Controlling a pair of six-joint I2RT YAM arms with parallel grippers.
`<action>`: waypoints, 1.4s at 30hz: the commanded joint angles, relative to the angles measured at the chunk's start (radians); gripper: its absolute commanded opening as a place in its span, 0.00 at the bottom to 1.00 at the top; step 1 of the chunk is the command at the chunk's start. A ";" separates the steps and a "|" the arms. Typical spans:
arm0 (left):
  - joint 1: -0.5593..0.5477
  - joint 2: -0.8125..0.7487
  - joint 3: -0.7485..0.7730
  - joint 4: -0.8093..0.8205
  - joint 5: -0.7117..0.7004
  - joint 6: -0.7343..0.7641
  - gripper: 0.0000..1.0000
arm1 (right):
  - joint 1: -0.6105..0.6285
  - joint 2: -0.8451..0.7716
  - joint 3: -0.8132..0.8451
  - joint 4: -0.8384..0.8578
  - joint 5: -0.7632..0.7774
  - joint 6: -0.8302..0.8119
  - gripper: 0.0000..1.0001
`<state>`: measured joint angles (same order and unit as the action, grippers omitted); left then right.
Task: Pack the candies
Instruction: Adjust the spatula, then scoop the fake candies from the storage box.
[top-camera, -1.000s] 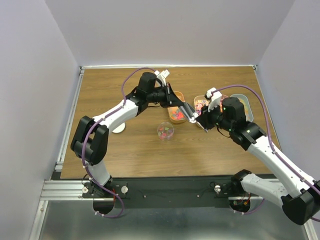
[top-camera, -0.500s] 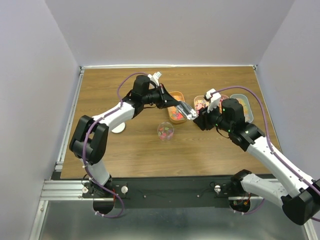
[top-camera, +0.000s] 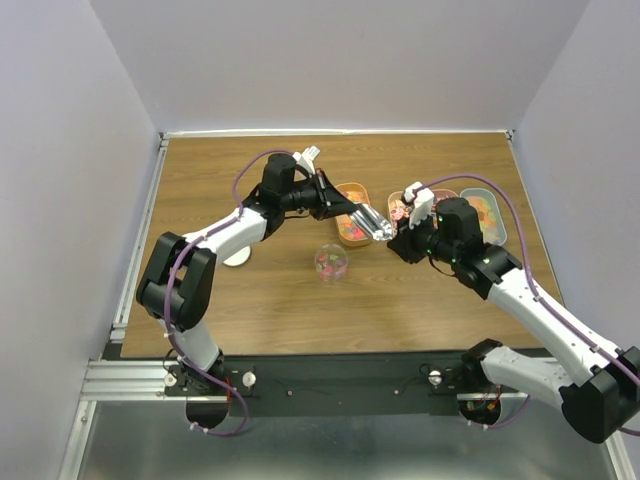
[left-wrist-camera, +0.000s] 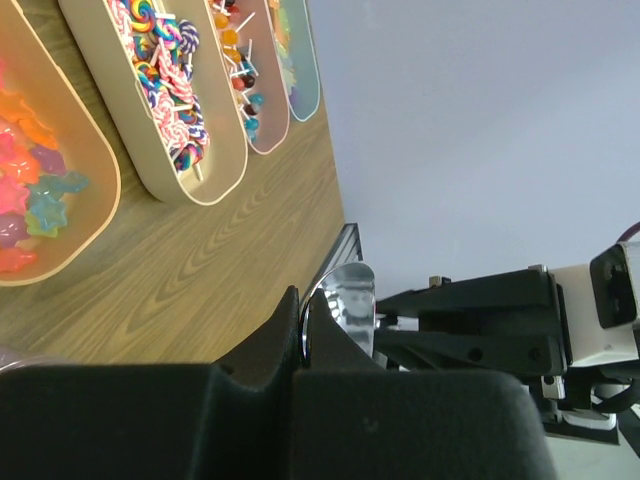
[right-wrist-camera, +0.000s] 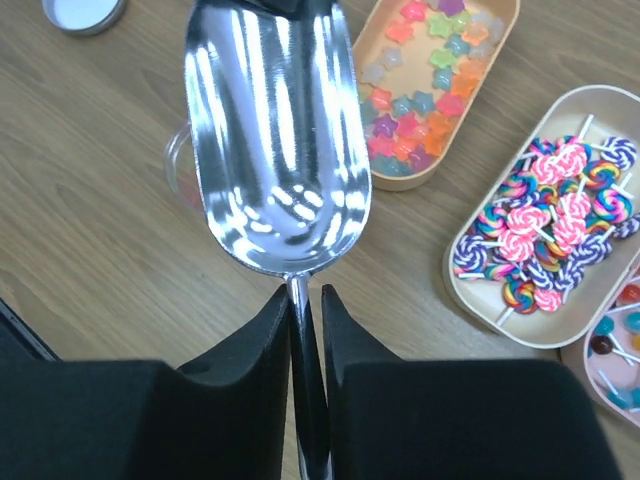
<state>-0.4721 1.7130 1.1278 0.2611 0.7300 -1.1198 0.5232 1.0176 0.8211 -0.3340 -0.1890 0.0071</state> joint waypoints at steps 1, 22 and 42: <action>0.006 -0.044 -0.006 0.035 0.048 -0.023 0.00 | -0.002 0.001 0.006 0.012 -0.018 -0.022 0.14; 0.069 0.031 0.225 -0.260 -0.506 0.524 0.72 | -0.002 0.383 0.387 -0.396 0.022 0.123 0.01; 0.036 0.476 0.590 -0.316 -0.629 0.672 0.46 | 0.015 0.973 0.986 -0.825 0.137 0.212 0.01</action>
<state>-0.4103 2.1429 1.6722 -0.0406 0.1154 -0.4698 0.5240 1.9148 1.7004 -1.0115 -0.0860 0.2001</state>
